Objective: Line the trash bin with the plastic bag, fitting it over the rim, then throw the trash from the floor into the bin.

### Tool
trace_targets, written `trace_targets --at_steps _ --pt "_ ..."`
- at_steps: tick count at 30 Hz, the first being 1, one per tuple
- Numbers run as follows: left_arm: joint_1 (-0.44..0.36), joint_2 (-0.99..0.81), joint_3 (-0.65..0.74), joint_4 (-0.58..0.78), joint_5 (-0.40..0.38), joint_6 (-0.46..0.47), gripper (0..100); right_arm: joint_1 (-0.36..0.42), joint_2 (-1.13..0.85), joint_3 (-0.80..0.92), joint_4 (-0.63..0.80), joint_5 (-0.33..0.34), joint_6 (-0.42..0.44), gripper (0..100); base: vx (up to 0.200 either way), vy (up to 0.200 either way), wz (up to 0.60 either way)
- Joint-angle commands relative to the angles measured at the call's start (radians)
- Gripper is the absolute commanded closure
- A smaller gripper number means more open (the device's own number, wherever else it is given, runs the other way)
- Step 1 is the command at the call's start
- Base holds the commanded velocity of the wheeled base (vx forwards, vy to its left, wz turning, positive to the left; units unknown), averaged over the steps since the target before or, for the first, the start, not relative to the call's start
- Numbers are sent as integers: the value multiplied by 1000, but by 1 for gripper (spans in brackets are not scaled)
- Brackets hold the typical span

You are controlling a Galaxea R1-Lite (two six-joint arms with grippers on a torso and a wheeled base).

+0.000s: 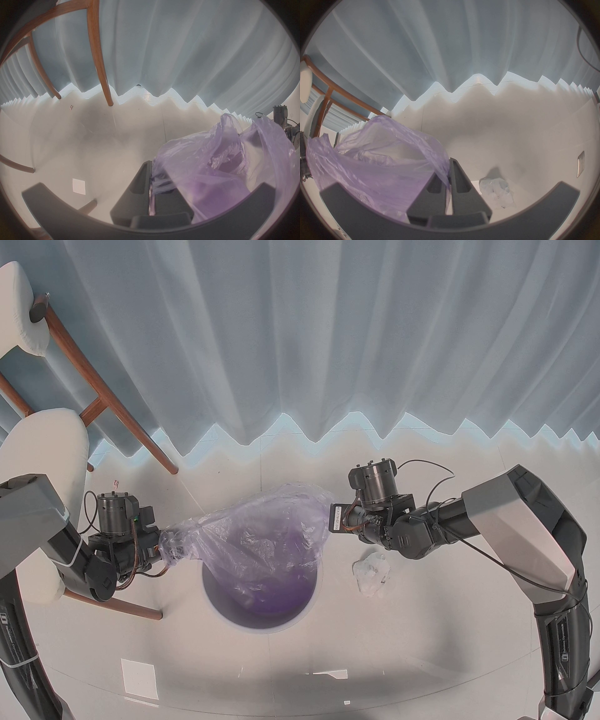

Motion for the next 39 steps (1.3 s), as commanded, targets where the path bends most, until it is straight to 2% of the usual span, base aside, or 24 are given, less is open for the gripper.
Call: trace_targets --at_steps 1,16,17,19,20,30,37,39 --pt "-1 8 28 -23 1 3 100 0 -12 29 -2 1 0 100 0 0 0" --pt "-6 -2 81 -106 1 6 100 -2 -26 66 -53 -1 11 100 0 0 0" --pt "-7 -3 89 -108 1 6 0 -2 -26 72 -56 -1 9 100 0 0 0" --pt "-9 -8 107 -108 1 6 0 0 -30 97 -57 -1 3 100 0 0 0" --pt "-9 -11 117 -108 2 6 0 0 -35 108 -57 -1 1 0 0 0 0" --pt "6 -135 205 -143 -16 -17 0 8 -159 212 -77 5 46 0 0 0 0" --pt "8 -241 261 -143 -15 -40 0 6 -256 305 -79 16 133 0 0 0 0" --pt "17 -262 262 -145 -9 -70 0 6 -282 333 -79 16 161 0 0 0 0"
